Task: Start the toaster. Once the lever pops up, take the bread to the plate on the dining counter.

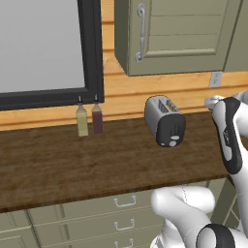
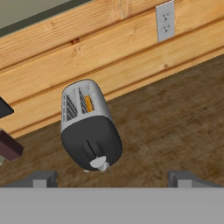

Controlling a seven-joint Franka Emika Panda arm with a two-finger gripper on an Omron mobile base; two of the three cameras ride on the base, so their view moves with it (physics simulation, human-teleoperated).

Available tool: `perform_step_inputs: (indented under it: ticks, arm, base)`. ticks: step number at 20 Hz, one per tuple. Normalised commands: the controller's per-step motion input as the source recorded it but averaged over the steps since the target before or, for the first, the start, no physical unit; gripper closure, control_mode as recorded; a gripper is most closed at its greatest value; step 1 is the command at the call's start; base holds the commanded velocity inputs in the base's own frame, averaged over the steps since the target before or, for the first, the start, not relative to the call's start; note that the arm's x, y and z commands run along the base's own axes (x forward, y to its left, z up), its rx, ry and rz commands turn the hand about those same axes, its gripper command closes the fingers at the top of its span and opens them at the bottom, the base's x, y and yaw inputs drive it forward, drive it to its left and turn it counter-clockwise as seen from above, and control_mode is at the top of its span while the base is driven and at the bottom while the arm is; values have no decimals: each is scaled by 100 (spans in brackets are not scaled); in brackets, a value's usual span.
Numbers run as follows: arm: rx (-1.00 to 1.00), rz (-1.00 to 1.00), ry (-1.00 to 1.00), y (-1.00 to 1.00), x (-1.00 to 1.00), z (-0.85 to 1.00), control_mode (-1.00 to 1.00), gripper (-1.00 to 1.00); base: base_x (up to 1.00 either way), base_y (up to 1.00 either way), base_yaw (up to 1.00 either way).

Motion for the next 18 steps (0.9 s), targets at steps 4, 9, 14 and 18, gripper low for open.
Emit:
perform_step_inputs:
  ticks: [4,9,14,18]
  arm:
    - [0,0,0,0,0,0,-100,-100]
    - [0,0,0,0,0,0,-100,-100]
    - [0,0,0,0,0,0,-100,-100]
    - [0,0,0,0,0,0,-100,-100]
  base:
    - [0,0,0]
    - [0,0,0]
    - [0,0,0]
    - [0,0,0]
